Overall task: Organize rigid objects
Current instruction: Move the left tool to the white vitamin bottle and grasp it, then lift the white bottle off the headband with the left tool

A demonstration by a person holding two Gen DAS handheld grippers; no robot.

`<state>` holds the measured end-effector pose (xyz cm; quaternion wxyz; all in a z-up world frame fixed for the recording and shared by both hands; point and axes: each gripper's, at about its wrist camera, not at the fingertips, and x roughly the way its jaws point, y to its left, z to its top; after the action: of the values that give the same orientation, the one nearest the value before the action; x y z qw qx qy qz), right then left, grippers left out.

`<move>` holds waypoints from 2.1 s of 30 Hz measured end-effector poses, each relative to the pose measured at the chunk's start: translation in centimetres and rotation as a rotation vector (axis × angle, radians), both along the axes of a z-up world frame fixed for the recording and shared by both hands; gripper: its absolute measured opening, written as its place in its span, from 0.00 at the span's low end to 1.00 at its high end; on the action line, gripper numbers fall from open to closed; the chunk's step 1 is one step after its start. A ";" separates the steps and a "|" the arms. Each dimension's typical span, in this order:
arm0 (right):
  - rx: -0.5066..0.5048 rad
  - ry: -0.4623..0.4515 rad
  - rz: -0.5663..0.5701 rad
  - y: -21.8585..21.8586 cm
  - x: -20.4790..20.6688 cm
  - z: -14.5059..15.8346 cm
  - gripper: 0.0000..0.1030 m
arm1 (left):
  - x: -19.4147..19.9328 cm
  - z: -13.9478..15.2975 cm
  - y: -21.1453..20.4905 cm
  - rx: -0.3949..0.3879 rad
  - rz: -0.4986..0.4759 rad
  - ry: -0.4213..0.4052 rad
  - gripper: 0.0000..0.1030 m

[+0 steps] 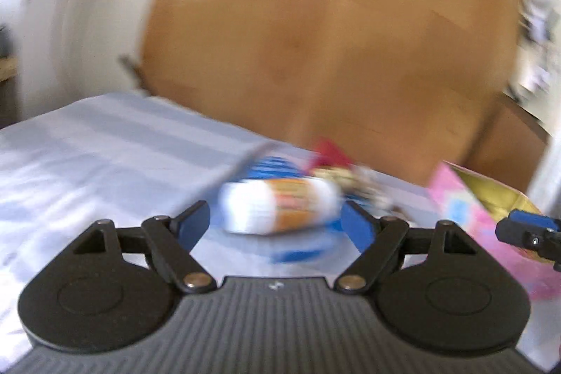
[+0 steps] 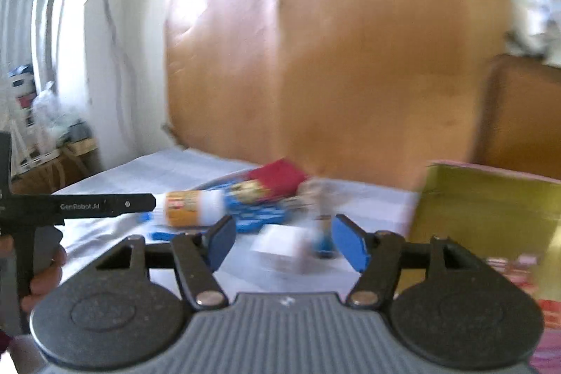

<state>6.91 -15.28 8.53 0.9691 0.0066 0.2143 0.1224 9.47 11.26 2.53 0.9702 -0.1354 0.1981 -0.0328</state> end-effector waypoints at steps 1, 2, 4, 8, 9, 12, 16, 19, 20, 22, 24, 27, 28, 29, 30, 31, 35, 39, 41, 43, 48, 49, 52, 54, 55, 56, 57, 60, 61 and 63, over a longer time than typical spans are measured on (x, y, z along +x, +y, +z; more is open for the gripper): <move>0.011 0.029 0.020 1.3 1.5 0.0 0.60 | 0.4 -0.3 1.0 -0.021 0.027 0.013 0.81; 0.028 0.059 0.032 2.4 3.1 -0.1 0.59 | 0.9 -0.6 2.2 -0.057 0.047 0.029 0.81; 0.077 0.114 0.044 4.1 6.0 -0.1 0.58 | 1.6 -0.8 3.5 -0.128 0.051 0.047 0.81; 0.163 0.208 0.029 6.6 11.7 -1.3 0.59 | 3.3 -0.1 2.9 -0.131 -0.009 0.042 0.81; 0.192 0.235 0.031 6.9 13.1 -1.8 0.59 | 3.8 0.0 2.6 -0.118 -0.020 0.043 0.81; 0.250 0.299 0.018 7.8 16.1 -3.4 0.59 | 5.2 -0.6 2.6 -0.144 -0.040 0.084 0.81; 0.278 0.379 0.030 9.0 18.1 -5.3 0.60 | 6.3 -1.8 2.7 -0.176 -0.074 0.141 0.81; 0.330 0.407 0.071 9.3 18.0 -5.9 0.58 | 7.1 -2.8 2.9 -0.225 -0.110 0.202 0.76; 0.318 0.406 0.088 9.7 17.6 -5.9 0.58 | 7.1 -2.8 3.0 -0.230 -0.109 0.203 0.76; 0.281 0.390 0.101 10.2 16.6 -5.5 0.57 | 6.4 -2.4 2.8 -0.220 -0.123 0.192 0.75; 0.288 0.379 0.096 10.0 15.5 -5.0 0.57 | 5.3 -1.9 2.4 -0.213 -0.140 0.174 0.75; 0.295 0.357 0.115 9.7 13.7 -4.5 0.57 | 2.9 -0.9 1.4 -0.156 -0.156 0.139 0.75; 0.300 0.353 0.124 9.5 12.9 -4.3 0.57 | 2.1 -0.6 1.2 -0.147 -0.163 0.131 0.75; 0.302 0.347 0.129 9.4 12.2 -4.0 0.57 | 1.0 -0.5 1.1 -0.148 -0.178 0.126 0.76; 0.296 0.339 0.141 9.3 11.4 -3.8 0.55 | 0.3 -0.4 1.0 -0.144 -0.184 0.122 0.76; 0.287 0.329 0.153 9.3 10.4 -3.7 0.55 | -0.6 -0.4 0.8 -0.137 -0.188 0.117 0.76; 0.282 0.320 0.192 8.9 7.2 -4.1 0.55 | -4.0 -0.6 0.6 -0.112 -0.208 0.120 0.76; 0.283 0.322 0.238 8.5 4.8 -4.9 0.55 | -6.1 -1.2 0.9 -0.109 -0.222 0.124 0.77; 0.257 0.301 0.235 8.5 4.2 -4.8 0.55 | -6.9 -1.1 1.0 -0.110 -0.223 0.120 0.78; 0.231 0.267 0.222 8.4 4.1 -4.5 0.55 | -7.4 -1.0 1.5 -0.121 -0.219 0.110 0.80; 0.266 0.245 0.174 7.5 5.4 -4.1 0.55 | -8.1 -0.3 3.5 -0.190 -0.182 0.065 0.81; 0.273 0.250 0.169 7.4 5.7 -4.2 0.56 | -8.1 -0.1 4.0 -0.210 -0.172 0.056 0.82; 0.292 0.266 0.176 7.4 6.2 -4.6 0.57 | -7.9 0.0 5.1 -0.241 -0.157 0.042 0.84; 0.289 0.252 0.201 7.5 6.1 -4.7 0.63 | -7.2 -0.1 5.4 -0.238 -0.144 0.052 0.84; 0.279 0.238 0.215 7.7 5.9 -4.8 0.67 | -6.7 -0.2 5.4 -0.240 -0.141 0.063 0.84; 0.260 0.224 0.230 8.0 5.8 -4.8 0.70 | -6.2 -0.3 5.4 -0.244 -0.143 0.070 0.84; 0.235 0.213 0.239 8.3 5.6 -4.8 0.74 | -5.9 -0.3 5.3 -0.247 -0.146 0.071 0.84; 0.126 0.179 0.247 9.5 5.9 -5.1 0.77 | -5.1 0.2 4.7 -0.237 -0.152 0.055 0.84; 0.087 0.170 0.251 9.9 6.1 -5.2 0.78 | -4.6 0.3 4.4 -0.232 -0.156 0.053 0.84; 0.003 0.150 0.249 10.7 6.6 -5.7 0.80 | -3.5 0.3 3.5 -0.209 -0.157 0.060 0.84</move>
<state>13.52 -4.57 2.87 0.9277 -0.0095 0.2850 0.2411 5.94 14.80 2.80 0.9390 -0.2209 0.2323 -0.1249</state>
